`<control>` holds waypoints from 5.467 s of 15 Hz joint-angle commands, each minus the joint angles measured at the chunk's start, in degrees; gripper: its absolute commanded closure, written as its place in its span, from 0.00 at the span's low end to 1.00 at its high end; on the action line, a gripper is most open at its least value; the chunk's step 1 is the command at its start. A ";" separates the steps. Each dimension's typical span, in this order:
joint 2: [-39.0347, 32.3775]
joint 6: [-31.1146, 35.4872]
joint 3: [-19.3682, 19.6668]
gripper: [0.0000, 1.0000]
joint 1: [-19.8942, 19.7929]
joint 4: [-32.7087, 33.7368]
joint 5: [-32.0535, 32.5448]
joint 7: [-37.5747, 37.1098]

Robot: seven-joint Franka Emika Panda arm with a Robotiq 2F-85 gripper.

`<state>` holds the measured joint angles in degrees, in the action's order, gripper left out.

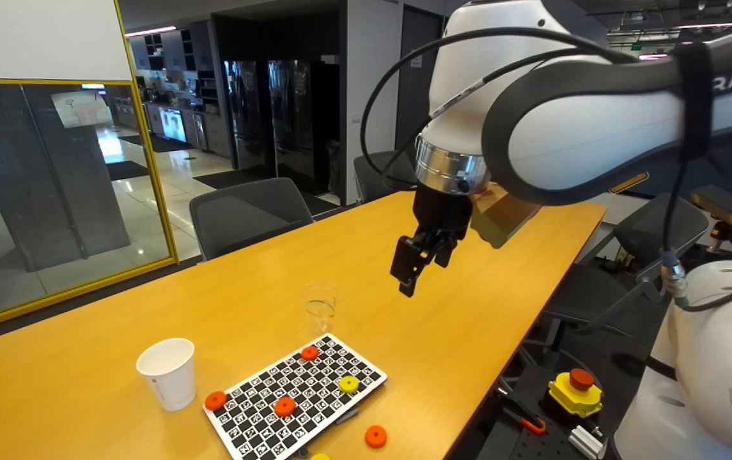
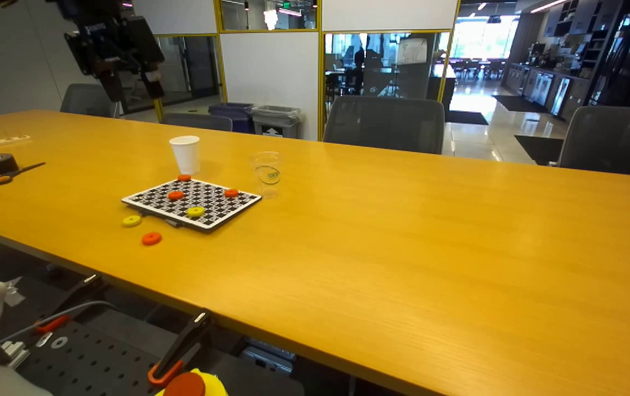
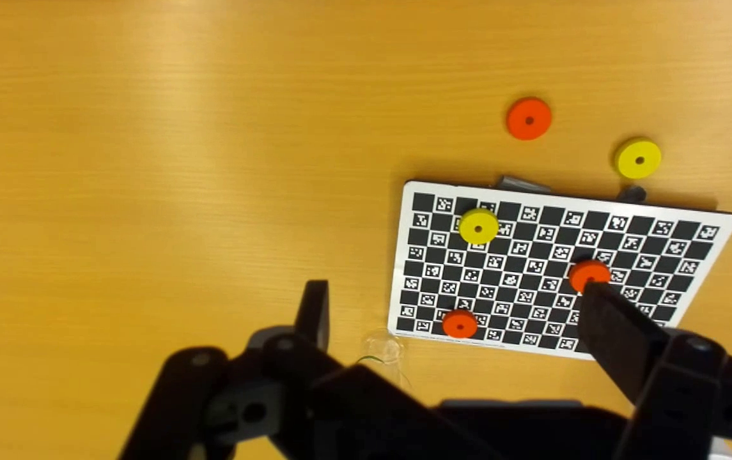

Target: Put the yellow objects inside the transparent cup and the orange objects inside the white cup.

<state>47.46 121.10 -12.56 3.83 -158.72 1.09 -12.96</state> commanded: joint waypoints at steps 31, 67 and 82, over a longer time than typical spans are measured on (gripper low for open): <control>-58.77 30.84 6.13 0.00 5.09 16.53 -7.22 -2.52; -59.00 29.47 10.94 0.75 4.92 22.18 -4.07 -6.64; -61.46 17.33 13.73 0.75 -0.21 42.78 0.80 -3.69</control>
<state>-10.51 140.87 1.58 4.26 -121.28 2.15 -17.91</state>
